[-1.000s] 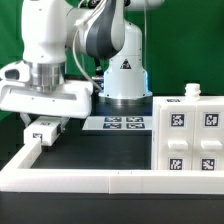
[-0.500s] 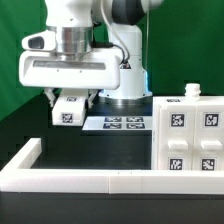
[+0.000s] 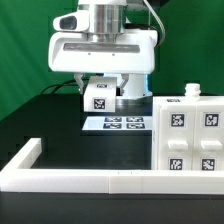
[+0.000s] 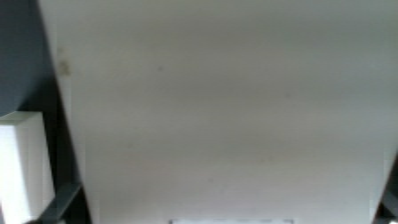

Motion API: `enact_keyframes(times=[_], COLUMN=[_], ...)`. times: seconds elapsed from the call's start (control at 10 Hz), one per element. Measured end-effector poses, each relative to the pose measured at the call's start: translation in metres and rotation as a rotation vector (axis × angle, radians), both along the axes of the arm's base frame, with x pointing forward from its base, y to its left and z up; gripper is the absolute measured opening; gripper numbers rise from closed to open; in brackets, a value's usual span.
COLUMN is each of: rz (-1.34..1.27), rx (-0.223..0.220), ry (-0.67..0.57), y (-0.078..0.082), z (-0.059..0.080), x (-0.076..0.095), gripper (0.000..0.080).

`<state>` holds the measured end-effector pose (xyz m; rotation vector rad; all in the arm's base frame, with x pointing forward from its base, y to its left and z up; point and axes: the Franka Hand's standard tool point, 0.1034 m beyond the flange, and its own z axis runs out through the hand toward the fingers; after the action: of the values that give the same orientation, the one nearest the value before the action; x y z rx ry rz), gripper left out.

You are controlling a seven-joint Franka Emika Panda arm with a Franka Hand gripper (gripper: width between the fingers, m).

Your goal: Assemble cabinet

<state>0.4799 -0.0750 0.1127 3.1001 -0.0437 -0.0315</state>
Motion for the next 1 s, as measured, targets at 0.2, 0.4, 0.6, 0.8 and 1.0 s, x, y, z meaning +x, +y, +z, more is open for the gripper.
enact_keyframes(times=[0.2, 0.4, 0.6, 0.8, 1.0], rz=[-0.002, 0.042, 0.054, 0.053, 0.041], rx=[0.001, -0.010, 0.008, 0.016, 0.023], ry=[0.001, -0.019, -0.050, -0.059, -0.060], y=[0.000, 0.008, 0.033, 0.066, 0.091], z=[-0.001, 0.007, 0.036, 0.053, 0.066], x=[0.000, 0.008, 0.028, 0.044, 0.056], gripper=[0.0556, 0.0556, 0.0556, 0.0556, 0.0556])
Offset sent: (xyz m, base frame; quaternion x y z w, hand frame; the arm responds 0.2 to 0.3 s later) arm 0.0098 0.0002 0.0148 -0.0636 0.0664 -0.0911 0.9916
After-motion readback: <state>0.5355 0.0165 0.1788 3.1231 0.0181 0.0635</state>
